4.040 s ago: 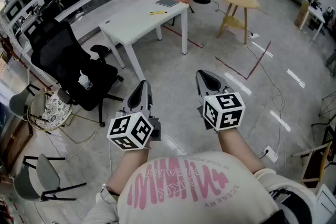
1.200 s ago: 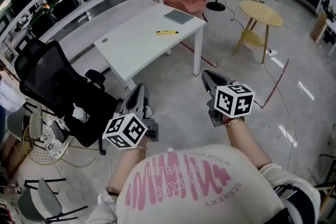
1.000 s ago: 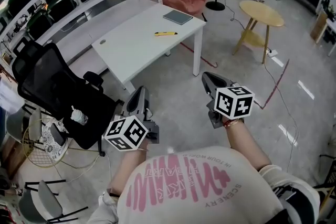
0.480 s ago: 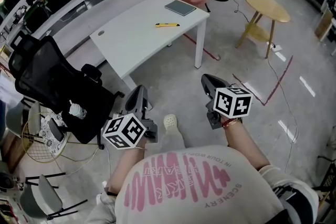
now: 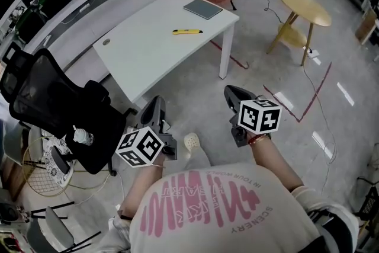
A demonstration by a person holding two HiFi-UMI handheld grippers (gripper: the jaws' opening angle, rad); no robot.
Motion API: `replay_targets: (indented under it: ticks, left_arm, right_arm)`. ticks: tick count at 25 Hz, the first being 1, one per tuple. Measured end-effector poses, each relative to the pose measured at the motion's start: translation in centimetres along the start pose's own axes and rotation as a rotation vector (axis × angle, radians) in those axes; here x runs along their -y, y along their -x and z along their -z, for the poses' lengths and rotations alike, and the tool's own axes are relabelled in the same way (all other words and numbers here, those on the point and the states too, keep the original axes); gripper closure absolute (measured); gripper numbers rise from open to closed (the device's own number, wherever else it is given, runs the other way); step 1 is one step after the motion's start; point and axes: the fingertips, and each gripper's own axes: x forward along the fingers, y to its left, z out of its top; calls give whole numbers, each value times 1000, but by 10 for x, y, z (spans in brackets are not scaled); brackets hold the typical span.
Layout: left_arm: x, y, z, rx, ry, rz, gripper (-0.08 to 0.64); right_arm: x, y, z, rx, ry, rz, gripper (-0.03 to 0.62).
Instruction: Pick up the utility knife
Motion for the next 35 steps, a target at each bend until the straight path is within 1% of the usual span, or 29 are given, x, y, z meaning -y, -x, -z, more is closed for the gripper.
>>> replay_targets:
  ticks: [4,9,12,15,19,22,24,26,30,33,35]
  left_arm:
    - [-19,-60,-19,-21,26,18,535]
    - [-47,-133,-62,-12,32,18,535]
    - [-67,-176,-91,13,38,22,535]
    - [-84,-214,-112,33,24,26,535]
    - [-103,-262,-139,58,0,55,535]
    - [-111,-291,-151,86,-9,96,535]
    - [-119,-309,-153,102,1,102,535]
    - [-126,-324,-152,107,13,84,535]
    - [-128,-352,-153,121,15,28,535]
    - [-136,-365,-157,166,21,-31,535]
    - [-143,-370,-156,209,46,-91,535]
  right_arm:
    - [19,-56,-27,-16,-11,14,578]
    - [34,-128,-71,-22,-21,4,578]
    - [41,-178,-101,-20,-24,-12,578]
    - [54,-224,-125,-21,-20,-23,578]
    - [72,-282,-159,10,-32,-46,578]
    - [81,-318,-180,29,-25,-70,578]
    - [87,-340,-196,32,-4,-91,578]
    - [91,-357,-209,29,15,-117,578]
    - [106,-380,-232,21,22,-185,578]
    - [115,-401,-238,-3,38,-249,578]
    - [117,-415,-237,-49,59,-294,578]
